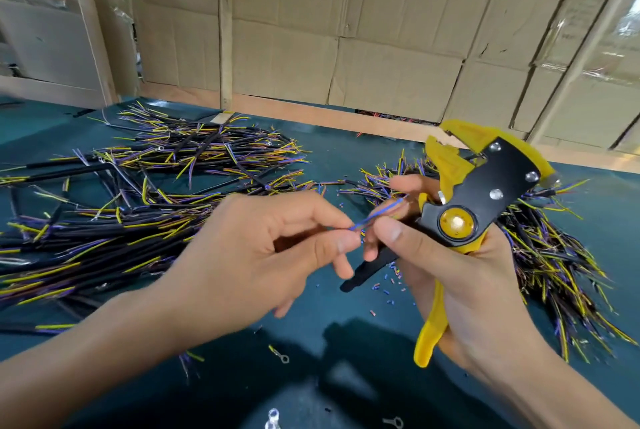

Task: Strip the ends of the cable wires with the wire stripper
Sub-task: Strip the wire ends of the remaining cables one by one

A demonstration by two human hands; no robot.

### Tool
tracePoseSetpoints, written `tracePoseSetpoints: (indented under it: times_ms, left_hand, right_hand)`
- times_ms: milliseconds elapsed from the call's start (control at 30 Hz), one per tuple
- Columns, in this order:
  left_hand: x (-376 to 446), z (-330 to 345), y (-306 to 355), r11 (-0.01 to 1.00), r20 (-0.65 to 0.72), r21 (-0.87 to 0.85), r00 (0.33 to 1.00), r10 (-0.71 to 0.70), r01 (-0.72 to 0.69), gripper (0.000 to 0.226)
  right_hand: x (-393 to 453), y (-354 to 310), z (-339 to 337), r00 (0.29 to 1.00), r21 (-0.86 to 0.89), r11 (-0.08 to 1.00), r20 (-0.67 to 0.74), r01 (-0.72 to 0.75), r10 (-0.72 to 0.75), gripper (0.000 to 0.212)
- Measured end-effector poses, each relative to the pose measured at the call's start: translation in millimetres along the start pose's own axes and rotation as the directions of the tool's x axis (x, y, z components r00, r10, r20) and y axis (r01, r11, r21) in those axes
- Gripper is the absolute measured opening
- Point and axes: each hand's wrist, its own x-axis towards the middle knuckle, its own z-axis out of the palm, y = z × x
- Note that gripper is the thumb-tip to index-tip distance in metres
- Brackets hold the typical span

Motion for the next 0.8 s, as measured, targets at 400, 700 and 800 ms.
tracePoseSetpoints:
  times_ms: [400,700,800]
  left_hand:
    - [6.4,9.5,-1.0,0.819,-0.109,-0.542,0.951,-0.29,0.188,0.026]
    - [10.8,3.7,-3.7,0.917,-0.269,-0.38,0.933,-0.24,0.126,0.021]
    - [11.6,-3.5,-3.7,0.942,-0.305,-0.322,0.933,-0.192,0.088,0.02]
  right_hand:
    - [-2.2,7.7,3.6,0.994,-0.117,0.992,-0.103,-0.045,0.033,0.019]
    - [-5.1,11.9,1.7,0.949,0.075,0.95,-0.074,-0.303,0.308,0.016]
    - [-7.2,12.2,1.6,0.92,0.055,0.919,0.003,-0.391,0.392,0.027]
